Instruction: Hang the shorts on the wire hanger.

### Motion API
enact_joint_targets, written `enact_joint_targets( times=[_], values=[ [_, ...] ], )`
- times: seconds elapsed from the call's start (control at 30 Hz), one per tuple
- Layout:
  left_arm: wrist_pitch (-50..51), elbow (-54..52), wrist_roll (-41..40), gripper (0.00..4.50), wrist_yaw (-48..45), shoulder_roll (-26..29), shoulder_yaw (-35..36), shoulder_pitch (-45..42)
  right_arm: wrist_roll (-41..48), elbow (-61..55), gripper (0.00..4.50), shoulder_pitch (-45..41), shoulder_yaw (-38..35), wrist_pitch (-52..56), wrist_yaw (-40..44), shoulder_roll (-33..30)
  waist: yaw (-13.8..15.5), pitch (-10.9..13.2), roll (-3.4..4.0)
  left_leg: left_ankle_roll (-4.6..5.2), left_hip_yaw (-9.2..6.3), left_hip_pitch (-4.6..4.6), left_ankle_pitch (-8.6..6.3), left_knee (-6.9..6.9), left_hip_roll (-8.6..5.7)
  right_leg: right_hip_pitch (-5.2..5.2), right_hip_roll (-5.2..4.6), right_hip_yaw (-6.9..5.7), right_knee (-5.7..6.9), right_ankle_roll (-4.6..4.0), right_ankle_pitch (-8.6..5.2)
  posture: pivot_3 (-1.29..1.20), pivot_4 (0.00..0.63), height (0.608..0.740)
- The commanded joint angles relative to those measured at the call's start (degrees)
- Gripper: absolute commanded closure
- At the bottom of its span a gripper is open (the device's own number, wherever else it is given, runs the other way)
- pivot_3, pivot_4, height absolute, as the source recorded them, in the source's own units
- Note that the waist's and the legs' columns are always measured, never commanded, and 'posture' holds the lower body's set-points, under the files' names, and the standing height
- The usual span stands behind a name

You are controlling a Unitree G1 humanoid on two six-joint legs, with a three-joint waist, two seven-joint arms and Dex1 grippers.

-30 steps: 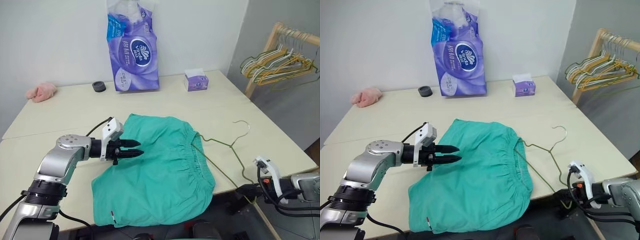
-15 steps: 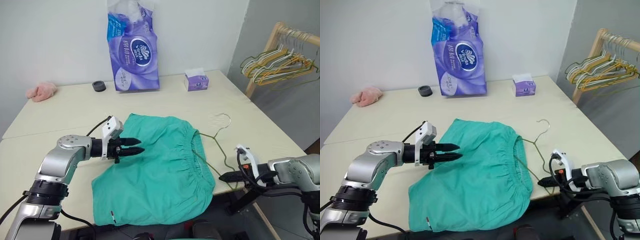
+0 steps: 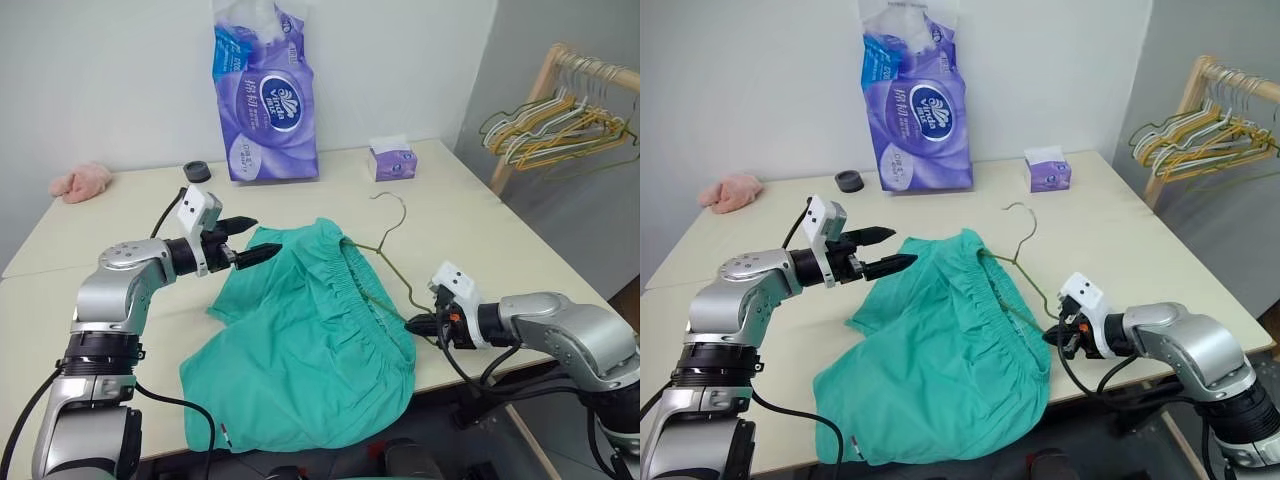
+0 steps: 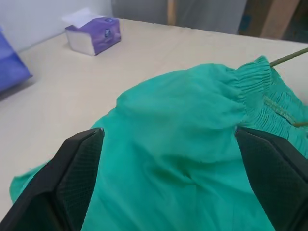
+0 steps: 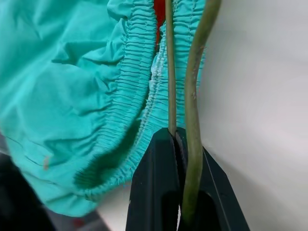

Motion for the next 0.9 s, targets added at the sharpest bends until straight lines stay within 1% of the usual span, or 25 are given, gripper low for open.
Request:
enact_joint_targets(
  times=[0.03,0.1,0.2,0.37,0.53,0.7,0.73,0.77,0.9],
  values=[
    [-13.1,-1.8,8.0,0.04,-10.1,5.9,-7.0,-3.2,-5.2,-2.3,4.5,-1.6,3.2,-8.6,2.6,-2.5,-0.1,0.0,0.01,-0.01,0.03,-0.07,0.01,0.0,0.0,-0.08,0.01,0.01,0.01,-0.01,0.01,-0.2,0.0,0.74],
    [-18.6,-0.2,10.7,0.04,-12.5,6.5,-9.6,-5.2,-7.6,-2.1,4.5,-2.0,4.9,-12.1,4.1,-3.6,0.0,0.0,0.01,-0.1,0.06,-0.31,0.06,0.03,-0.01,-0.31,0.0,0.03,0.02,-0.02,0.03,-0.2,0.0,0.74],
    [-22.2,1.7,11.9,0.04,-14.3,5.0,-11.5,-7.5,-9.9,-2.1,4.5,-2.6,6.4,-15.3,5.5,-4.0,0.1,0.0,0.01,-0.06,0.02,-0.41,0.03,0.08,-0.02,-0.34,-0.02,0.0,0.02,-0.01,0.04,-0.2,0.0,0.74],
    [-22.8,1.8,11.8,0.04,-18.0,2.9,-13.5,-8.6,-12.1,-2.7,4.5,-3.6,7.5,-17.2,6.8,-3.3,-0.1,0.0,0.01,-0.02,-0.02,-0.54,0.02,0.12,-0.02,-0.45,-0.01,-0.02,0.04,0.0,0.04,-0.21,0.0,0.74],
    [-22.1,0.9,12.7,0.04,-23.4,4.0,-17.2,-4.4,-14.1,-3.8,4.5,-5.3,8.1,-19.0,7.3,-2.2,-1.1,0.0,0.05,-0.02,-0.03,-0.59,0.02,0.11,-0.02,-0.53,-0.01,-0.01,0.06,-0.01,0.04,-0.23,0.0,0.74],
    [-23.2,3.7,14.4,0.04,-23.7,3.9,-17.5,-3.5,-15.5,-4.6,4.5,-5.9,7.8,-21.0,7.8,-1.8,-1.6,0.0,0.03,-0.02,-0.11,-0.63,0.02,0.12,-0.02,-0.54,0.0,-0.06,0.07,-0.02,0.04,-0.23,0.0,0.74],
    [-23.1,4.2,14.5,0.42,-23.7,3.7,-17.5,-3.6,-15.6,-4.6,4.5,-6.1,7.7,-21.2,8.0,-1.7,-1.6,0.0,0.03,-0.01,-0.11,-0.63,0.02,0.12,-0.02,-0.53,0.0,-0.07,0.07,-0.02,0.04,-0.23,0.0,0.74],
    [-23.2,4.7,14.7,0.6,-23.3,3.3,-17.5,-3.7,-15.7,-4.6,4.5,-6.2,7.5,-21.3,8.1,-1.5,-1.6,0.0,0.03,-0.01,-0.11,-0.62,0.02,0.12,-0.03,-0.52,-0.01,-0.06,0.07,-0.02,0.04,-0.23,0.0,0.74],
    [-21.9,5.2,13.8,1.82,-22.5,2.0,-16.8,-3.6,-15.7,-4.8,4.5,-6.5,7.0,-21.7,8.7,-1.2,-1.6,0.0,0.02,-0.01,-0.11,-0.63,0.02,0.14,-0.03,-0.52,-0.01,-0.07,0.07,-0.01,0.04,-0.24,0.0,0.74]
  ],
)
